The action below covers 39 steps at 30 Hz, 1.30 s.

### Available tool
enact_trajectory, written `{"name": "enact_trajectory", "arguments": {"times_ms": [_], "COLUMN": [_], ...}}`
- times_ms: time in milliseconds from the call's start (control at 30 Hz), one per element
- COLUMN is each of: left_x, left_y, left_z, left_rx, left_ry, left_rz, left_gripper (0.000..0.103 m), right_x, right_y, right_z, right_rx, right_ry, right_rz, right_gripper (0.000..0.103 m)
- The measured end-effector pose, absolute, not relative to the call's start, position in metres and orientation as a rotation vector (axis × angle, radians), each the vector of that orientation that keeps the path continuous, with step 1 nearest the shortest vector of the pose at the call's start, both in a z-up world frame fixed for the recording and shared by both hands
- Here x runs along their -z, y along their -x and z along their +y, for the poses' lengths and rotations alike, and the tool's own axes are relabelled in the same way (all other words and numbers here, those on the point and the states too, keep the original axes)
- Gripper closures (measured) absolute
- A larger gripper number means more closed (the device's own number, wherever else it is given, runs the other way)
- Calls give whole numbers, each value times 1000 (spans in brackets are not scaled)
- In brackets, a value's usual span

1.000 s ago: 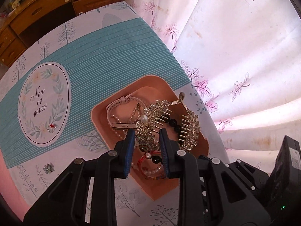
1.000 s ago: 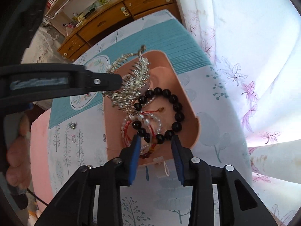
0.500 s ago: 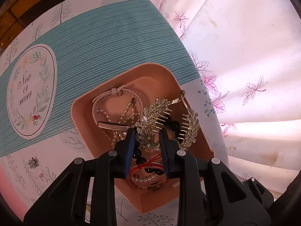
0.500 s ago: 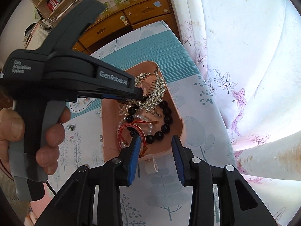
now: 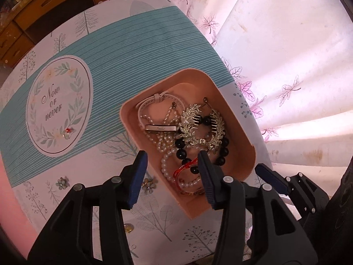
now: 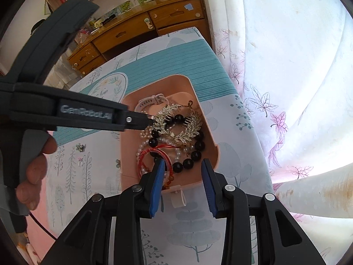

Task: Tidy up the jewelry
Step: 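Lower both items into the tray and open both grippers, then close the left gripper on the gold round ring while the right gripper moves toward the pink-stone ring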

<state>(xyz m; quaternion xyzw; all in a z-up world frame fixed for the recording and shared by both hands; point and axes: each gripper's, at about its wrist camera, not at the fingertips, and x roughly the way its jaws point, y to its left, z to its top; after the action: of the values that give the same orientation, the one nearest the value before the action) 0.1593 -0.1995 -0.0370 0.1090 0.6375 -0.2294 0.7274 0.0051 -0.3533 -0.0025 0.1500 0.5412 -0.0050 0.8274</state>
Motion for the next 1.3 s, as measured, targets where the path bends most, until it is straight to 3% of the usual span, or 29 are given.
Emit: {"name": "enact_trajectory", "arguments": {"times_ms": [400,600,767,1067,1300], "left_x": [-13,10,39,67,89], "left_y": [-103,-69,-42,-27,-12], "left_z": [-103,-60,-44,-19,-37], "left_rx": [510,530,585,576,632], "left_ry": [-365,-351,-347,-221,-400], "left_rz": [1285,1301,1283,1212,1127], "left_gripper": [59,58,52,52,52], "right_x": [-39,-50,-51,-24,3], "right_y": [11,15,13,20,27], "right_z": [-308,-270,-248,-222,-207], "right_rx": [-95,-168,-195,-236,-262], "right_ry": [-235,-156,-139,-83,-35], "right_rz": [1090,1097,1104,1147,1174], "right_gripper": [68,68,68,68,68]}}
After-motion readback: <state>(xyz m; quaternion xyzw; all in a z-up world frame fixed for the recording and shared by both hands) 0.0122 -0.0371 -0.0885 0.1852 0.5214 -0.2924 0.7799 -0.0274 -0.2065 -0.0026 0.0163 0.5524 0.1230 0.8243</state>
